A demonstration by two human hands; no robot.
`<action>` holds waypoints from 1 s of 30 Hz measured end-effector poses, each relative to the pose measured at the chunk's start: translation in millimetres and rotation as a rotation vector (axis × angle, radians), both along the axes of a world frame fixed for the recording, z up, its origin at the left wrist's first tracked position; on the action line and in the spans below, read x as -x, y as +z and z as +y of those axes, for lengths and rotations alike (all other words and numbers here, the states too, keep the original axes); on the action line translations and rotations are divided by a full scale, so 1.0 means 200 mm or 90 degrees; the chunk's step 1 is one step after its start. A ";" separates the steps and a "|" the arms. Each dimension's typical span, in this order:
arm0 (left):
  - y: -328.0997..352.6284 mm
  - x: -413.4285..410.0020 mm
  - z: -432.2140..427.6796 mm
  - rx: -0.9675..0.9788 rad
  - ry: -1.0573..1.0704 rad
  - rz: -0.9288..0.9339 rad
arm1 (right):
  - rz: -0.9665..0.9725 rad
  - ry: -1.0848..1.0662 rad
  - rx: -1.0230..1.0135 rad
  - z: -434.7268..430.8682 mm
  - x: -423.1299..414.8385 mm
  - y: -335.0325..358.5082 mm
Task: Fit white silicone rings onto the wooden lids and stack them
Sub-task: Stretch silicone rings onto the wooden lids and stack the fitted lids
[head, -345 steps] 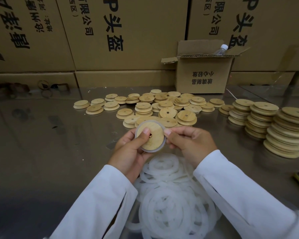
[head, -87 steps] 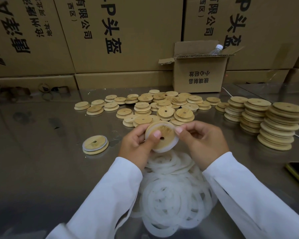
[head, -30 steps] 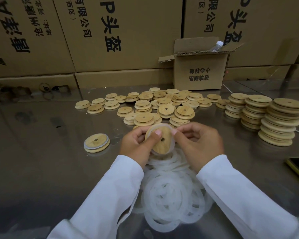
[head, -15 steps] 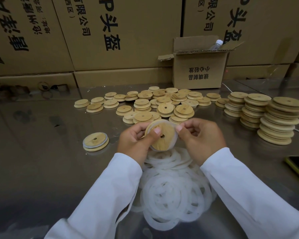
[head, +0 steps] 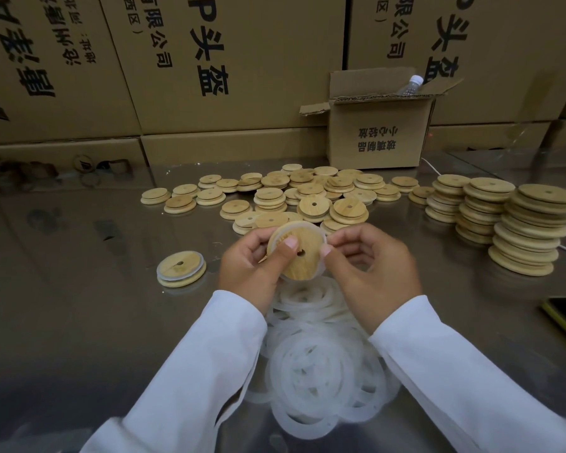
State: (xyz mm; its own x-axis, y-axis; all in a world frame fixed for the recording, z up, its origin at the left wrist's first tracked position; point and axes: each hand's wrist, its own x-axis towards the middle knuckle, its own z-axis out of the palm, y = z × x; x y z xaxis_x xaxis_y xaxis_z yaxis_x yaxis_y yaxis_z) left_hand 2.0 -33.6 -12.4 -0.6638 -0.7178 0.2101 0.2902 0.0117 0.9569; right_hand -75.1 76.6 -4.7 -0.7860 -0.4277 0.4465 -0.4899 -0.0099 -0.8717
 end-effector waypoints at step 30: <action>0.03 -0.02 0.00 0.212 -0.036 -0.026 | 0.047 0.031 -0.067 0.03 0.05 0.08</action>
